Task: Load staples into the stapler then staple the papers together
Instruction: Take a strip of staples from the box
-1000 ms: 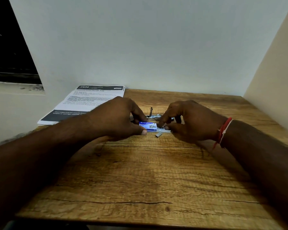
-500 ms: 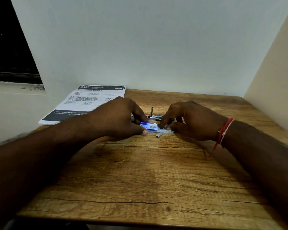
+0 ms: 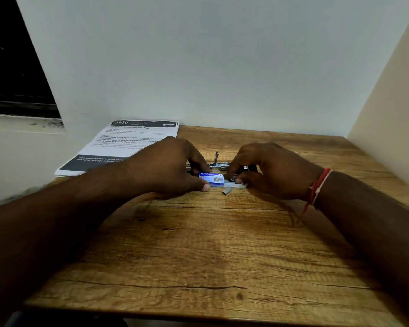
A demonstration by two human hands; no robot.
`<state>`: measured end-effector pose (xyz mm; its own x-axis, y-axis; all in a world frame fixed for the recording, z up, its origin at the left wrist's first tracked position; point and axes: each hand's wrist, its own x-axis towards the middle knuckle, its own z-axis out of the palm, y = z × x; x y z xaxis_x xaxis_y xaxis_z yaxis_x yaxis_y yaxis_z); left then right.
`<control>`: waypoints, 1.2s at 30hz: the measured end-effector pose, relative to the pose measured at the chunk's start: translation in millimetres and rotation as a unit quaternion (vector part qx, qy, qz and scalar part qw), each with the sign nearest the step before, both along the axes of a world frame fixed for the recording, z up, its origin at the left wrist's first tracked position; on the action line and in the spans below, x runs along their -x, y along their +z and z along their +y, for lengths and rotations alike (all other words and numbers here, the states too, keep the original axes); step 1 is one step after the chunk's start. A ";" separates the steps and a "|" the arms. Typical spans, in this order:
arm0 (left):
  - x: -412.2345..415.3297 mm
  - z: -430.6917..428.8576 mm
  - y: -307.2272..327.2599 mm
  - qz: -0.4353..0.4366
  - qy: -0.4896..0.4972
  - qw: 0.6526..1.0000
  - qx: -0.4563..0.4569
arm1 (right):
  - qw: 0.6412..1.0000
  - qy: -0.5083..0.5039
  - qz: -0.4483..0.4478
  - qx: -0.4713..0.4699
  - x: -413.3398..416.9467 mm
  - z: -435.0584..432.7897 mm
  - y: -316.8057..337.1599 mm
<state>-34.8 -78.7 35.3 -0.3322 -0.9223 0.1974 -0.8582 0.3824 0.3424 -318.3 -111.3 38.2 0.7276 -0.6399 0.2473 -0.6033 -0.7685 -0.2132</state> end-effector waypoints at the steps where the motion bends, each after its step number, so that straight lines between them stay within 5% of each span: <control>1: 0.1 0.0 0.1 0.000 0.000 1.000 -0.001 | 1.000 0.000 0.000 0.003 -0.1 0.1 -0.1; 23: -1.0 3.6 5.0 -0.004 0.006 1.000 -0.010 | 0.984 -0.084 -0.154 0.018 -10.7 -0.4 -12.1; 31: 3.1 0.2 8.9 0.257 -0.002 0.966 -0.022 | 0.973 -0.007 -0.217 0.076 -18.3 11.7 -7.2; 36: 7.0 1.1 1.9 0.341 -0.013 0.938 -0.062 | 0.969 0.012 -0.230 0.091 -20.0 13.4 -7.1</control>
<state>-41.8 -77.6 37.2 -0.1908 -0.9456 0.2633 -0.4136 0.3208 0.8521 -298.3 -97.9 31.1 0.5270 -0.5399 0.6563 -0.4579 -0.8310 -0.3159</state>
